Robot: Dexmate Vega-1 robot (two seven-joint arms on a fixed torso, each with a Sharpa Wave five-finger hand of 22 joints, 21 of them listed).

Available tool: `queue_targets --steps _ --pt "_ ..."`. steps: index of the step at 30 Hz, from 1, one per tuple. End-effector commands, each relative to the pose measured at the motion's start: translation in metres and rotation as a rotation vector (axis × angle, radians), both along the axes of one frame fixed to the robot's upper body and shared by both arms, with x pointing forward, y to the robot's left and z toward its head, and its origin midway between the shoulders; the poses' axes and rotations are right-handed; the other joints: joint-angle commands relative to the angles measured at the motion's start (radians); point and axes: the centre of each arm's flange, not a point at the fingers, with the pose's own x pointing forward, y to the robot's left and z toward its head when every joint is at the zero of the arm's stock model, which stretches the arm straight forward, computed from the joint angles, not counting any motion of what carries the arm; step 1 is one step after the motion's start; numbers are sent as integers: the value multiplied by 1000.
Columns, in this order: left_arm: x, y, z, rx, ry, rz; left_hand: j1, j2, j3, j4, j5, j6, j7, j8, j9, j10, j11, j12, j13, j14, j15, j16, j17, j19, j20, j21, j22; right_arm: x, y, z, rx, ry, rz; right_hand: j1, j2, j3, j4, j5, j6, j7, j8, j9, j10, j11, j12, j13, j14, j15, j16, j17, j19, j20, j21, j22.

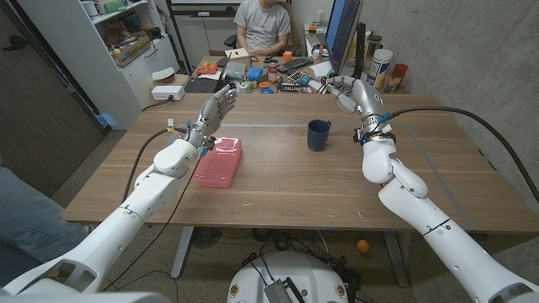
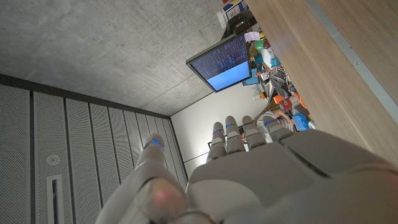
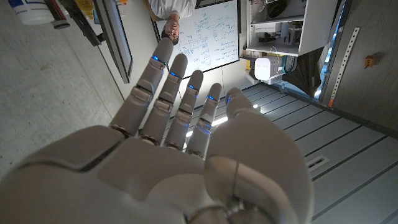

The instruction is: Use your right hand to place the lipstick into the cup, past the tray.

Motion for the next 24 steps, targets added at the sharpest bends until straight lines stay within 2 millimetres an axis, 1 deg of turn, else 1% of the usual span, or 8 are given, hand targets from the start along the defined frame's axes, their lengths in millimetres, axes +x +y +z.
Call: queue_targets --steps 1,2,3,6,10,15,18,24 --pt "-17 1 9 -17 -40 -15 0 12 4 -6 0 8 2 3 3 -1 5 2 4 -11 4 1 4 -12 -4 -2 4 4 -2 9 200 140 308 -43 18 -3 27 -8 -22 50 -23 -3 -8 52 -20 -12 4 4 -16 -10 4 -5 6 5" --pt "-19 1 10 -16 -44 -14 0 12 4 -6 0 9 2 3 3 -1 5 2 4 -10 4 1 4 -12 -5 -1 4 5 -2 9 202 150 342 -51 21 -5 31 -8 -25 54 -26 -4 -13 59 -24 -13 3 5 -17 -11 2 -5 5 5" --pt "-21 0 10 -15 -48 -14 0 12 4 -6 0 10 4 4 3 0 6 2 4 -10 4 1 4 -12 -4 -1 4 6 -2 9 217 163 381 -64 29 -6 39 -9 -34 63 -33 -4 -24 83 -33 -17 -1 5 -20 -14 0 -8 5 5" --pt "-25 -1 11 -16 -57 -23 0 13 4 -6 0 9 5 4 3 0 9 2 4 -11 5 1 4 -12 -4 -1 4 13 -4 9 264 216 544 -82 42 -5 48 -8 -68 79 -51 -5 -53 112 -54 -24 -12 3 -29 -21 -7 -12 3 5" --pt "-27 -1 12 -19 -57 -46 1 13 4 -6 0 9 5 3 3 0 9 2 4 -10 7 2 4 -12 -4 0 4 20 -4 7 350 262 693 -91 48 -5 50 -8 -87 87 -60 -6 -52 130 -59 -28 8 -5 -18 -18 5 -18 9 6" --pt "-29 0 10 -23 -61 -47 1 14 5 -5 0 9 6 3 3 0 13 2 4 -10 7 2 4 -12 -4 0 4 21 -1 4 394 279 765 -99 49 -7 53 -8 -91 94 -62 -6 -44 131 -59 -30 18 -9 -12 -15 12 -20 13 7" --pt "-31 2 9 -37 -67 -57 1 15 5 -5 0 9 6 3 3 -2 12 1 4 -10 8 2 4 -11 -5 1 4 26 0 0 465 320 877 -103 50 -8 54 -8 -94 97 -64 -6 -38 133 -58 -31 18 -10 -11 -14 12 -22 13 7" --pt "-33 4 6 -32 -64 -64 1 15 5 -5 0 9 5 3 3 -1 13 2 4 -10 9 2 4 -15 -5 0 4 27 8 -5 478 334 889 -112 51 -10 57 -7 -93 107 -64 -7 -27 134 -57 -33 24 -11 -8 -12 16 -24 16 8"
